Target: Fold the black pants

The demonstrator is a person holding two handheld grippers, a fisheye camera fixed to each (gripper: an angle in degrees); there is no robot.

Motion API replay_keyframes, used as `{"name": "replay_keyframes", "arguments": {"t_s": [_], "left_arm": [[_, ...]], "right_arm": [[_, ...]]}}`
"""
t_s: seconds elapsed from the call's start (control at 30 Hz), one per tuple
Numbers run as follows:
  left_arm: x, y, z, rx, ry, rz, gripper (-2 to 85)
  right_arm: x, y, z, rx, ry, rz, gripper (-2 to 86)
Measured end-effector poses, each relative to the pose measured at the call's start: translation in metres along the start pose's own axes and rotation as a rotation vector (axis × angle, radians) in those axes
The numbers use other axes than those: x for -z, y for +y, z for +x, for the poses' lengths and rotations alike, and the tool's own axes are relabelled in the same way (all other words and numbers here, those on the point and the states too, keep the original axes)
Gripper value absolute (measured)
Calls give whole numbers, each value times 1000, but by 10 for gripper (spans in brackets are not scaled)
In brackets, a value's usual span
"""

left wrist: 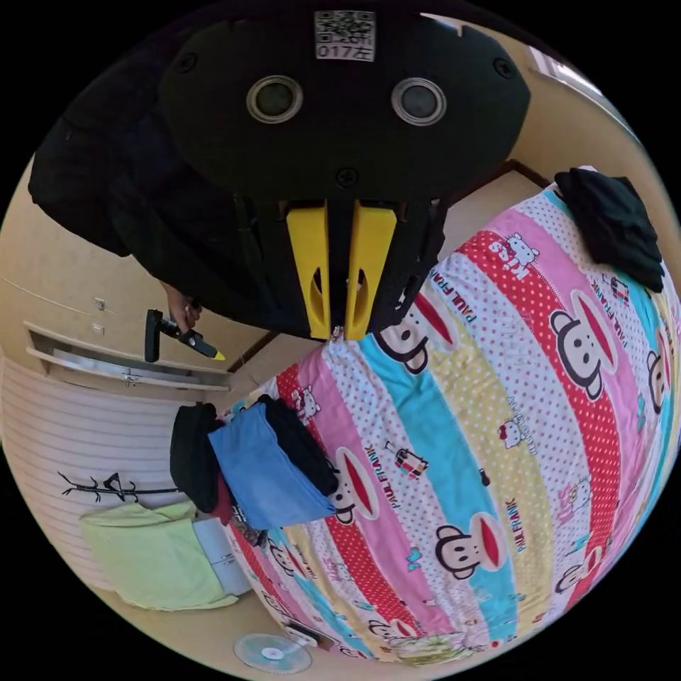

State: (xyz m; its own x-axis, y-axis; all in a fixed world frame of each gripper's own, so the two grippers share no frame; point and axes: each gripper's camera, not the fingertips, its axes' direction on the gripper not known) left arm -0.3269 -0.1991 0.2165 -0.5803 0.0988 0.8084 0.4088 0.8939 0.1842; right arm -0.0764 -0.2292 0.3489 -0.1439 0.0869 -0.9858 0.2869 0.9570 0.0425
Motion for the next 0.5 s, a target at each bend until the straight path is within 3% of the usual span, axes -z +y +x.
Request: {"name": "replay_keyframes", "arguments": {"t_s": [0.2, 0.43, 0.5], "left_arm": [[-36, -40, 62, -52, 0, -4, 43], [-73, -59, 94, -33, 11, -39, 46], [-76, -58, 93, -20, -18, -40, 46]], "right_arm": [[110, -46, 120, -194, -191, 312, 122], [136, -98, 213, -381, -410, 491, 145], [132, -103, 243, -466, -552, 546, 143]]}}
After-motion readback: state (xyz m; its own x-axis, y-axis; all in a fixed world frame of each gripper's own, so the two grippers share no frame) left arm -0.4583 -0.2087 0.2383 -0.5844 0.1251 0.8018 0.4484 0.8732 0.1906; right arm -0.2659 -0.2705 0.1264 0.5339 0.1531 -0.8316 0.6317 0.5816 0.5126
